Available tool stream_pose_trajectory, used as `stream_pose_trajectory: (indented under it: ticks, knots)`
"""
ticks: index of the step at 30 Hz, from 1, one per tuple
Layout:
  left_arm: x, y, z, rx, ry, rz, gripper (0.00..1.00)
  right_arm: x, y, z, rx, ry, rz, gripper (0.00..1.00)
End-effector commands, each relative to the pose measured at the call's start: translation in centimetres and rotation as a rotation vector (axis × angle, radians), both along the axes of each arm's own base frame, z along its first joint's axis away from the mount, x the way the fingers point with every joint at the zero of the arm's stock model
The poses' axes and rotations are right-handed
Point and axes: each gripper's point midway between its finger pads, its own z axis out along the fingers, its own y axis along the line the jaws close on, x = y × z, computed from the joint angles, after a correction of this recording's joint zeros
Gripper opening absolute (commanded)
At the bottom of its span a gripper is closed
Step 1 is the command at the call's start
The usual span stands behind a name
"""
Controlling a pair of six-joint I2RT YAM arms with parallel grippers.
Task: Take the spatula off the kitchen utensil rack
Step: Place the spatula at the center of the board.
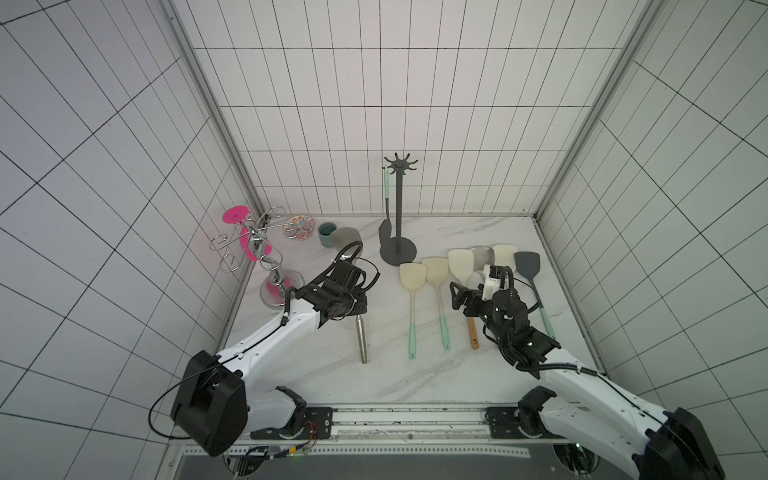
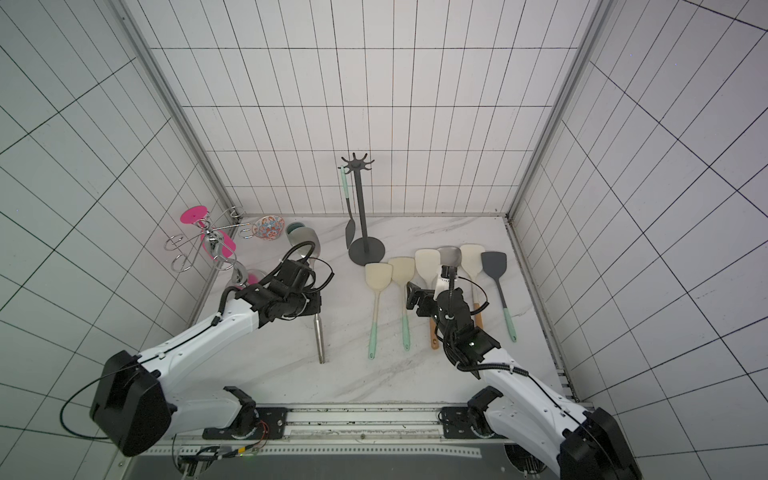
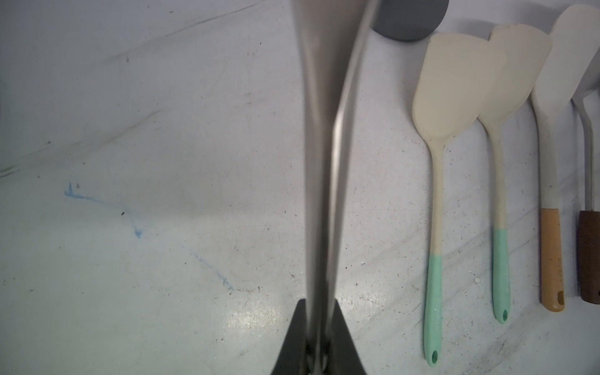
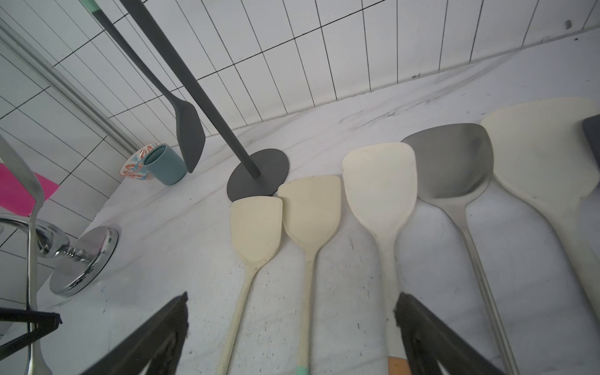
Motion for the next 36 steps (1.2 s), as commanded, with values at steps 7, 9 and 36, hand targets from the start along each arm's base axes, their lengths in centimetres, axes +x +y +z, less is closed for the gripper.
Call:
stream_pose_trajectory:
  ticks: [7,9,36]
  knots:
    - [2.4,-0.6,0.1,0.113,-0.033,-0.027,0.0,-0.6,-3.6,-1.5,0.068,-0.002,-0.184,0.99]
    - [2.7,-1.0,-0.4,0.117,-0.017,-0.039,0.0,-0.6,-3.8,-1.6,0.074,0.002,-0.194,0.99]
    - [4.5,-2.4,-6.4,0.203,0.08,-0.056,0.0,-0.1,-4.2,-2.7,-0.039,0.039,-0.207,0.99]
